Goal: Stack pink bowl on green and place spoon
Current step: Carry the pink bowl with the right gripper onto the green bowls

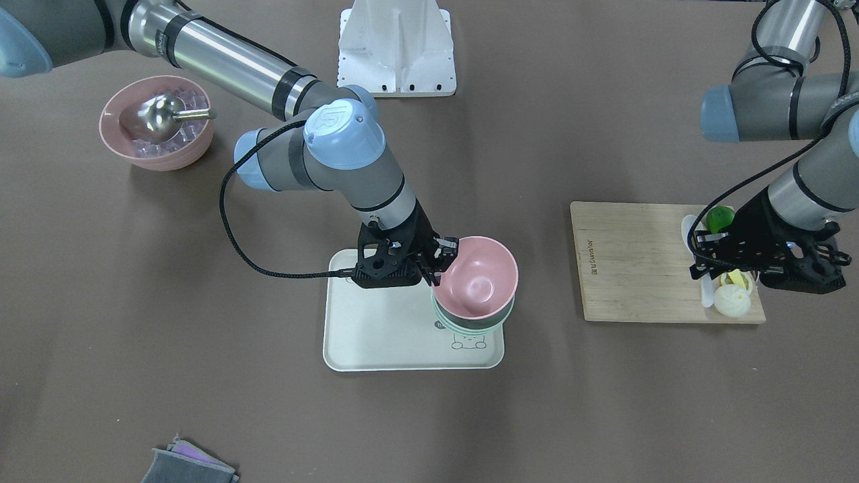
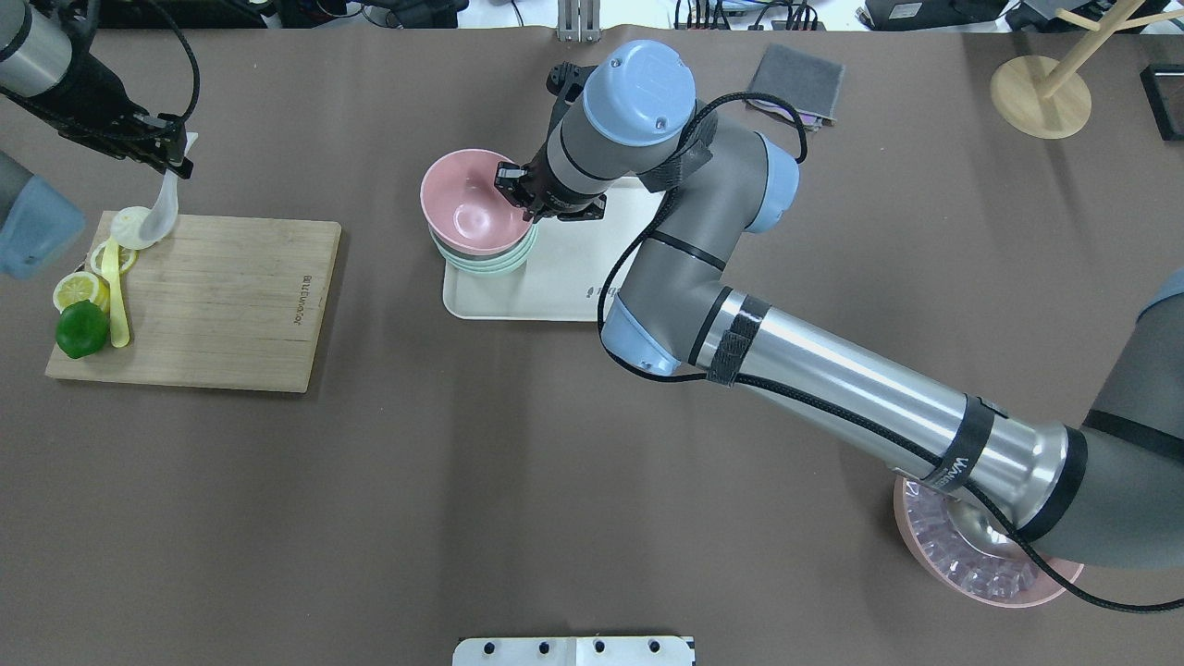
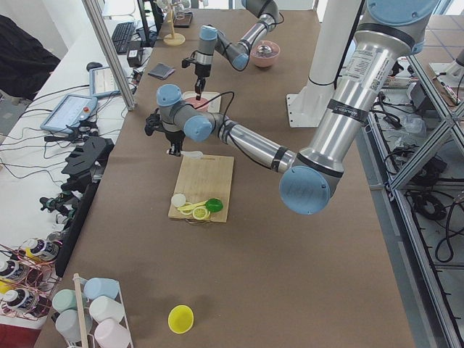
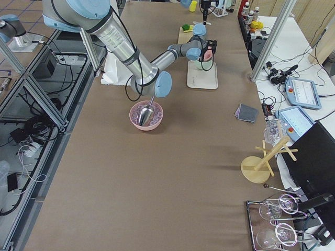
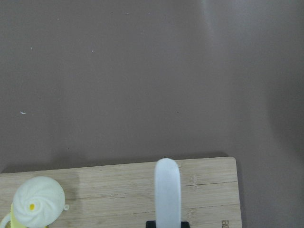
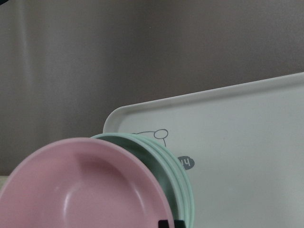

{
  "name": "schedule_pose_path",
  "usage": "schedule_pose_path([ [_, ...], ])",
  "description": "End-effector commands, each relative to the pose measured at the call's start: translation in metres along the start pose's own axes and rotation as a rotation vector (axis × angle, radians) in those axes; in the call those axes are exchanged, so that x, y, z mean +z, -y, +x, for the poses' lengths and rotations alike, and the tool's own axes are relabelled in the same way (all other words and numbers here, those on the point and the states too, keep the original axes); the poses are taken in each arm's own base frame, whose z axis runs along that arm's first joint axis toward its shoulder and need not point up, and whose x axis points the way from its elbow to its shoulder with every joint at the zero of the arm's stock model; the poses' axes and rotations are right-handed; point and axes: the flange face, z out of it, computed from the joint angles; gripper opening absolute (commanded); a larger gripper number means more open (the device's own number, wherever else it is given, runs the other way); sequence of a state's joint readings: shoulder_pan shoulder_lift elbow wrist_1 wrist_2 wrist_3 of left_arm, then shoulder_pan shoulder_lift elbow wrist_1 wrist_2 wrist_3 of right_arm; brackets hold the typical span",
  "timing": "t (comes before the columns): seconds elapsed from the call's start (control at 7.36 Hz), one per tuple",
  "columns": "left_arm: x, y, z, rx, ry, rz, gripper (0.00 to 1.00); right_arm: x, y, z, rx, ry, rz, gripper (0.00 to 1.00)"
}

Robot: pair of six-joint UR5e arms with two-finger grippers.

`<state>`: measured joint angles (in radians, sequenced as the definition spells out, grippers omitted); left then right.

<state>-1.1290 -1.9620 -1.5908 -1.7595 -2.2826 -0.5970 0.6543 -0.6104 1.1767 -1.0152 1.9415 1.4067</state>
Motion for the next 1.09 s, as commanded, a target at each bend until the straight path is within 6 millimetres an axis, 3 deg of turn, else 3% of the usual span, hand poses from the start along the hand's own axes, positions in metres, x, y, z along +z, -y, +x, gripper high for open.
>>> schedule_pose_path([
  [0.0,0.0006,0.0001,-0.0006,-0.001,0.001,-0.001,0.00,0.0004,-0.0004,-0.0007,-0.002,0.001,0.000,0.00],
  [0.27,0.0022,0.0004,-0.0020,0.000,0.002,-0.003,0.00,0.0002,0.0015,0.0006,-0.009,-0.001,0.009,0.00],
  [0.41,0.0027,0.0005,-0.0027,0.001,0.004,-0.003,0.00,-0.0015,0.0031,0.0029,-0.049,0.019,0.016,0.33],
  [0.54,0.0051,0.0004,-0.0036,-0.001,0.006,-0.007,0.00,-0.0003,0.0034,0.0054,-0.059,0.020,0.030,0.99],
  [0.95,0.0025,0.0040,0.0015,0.003,0.002,-0.001,0.00,0.0020,0.0013,0.0064,-0.056,0.019,0.062,1.00],
])
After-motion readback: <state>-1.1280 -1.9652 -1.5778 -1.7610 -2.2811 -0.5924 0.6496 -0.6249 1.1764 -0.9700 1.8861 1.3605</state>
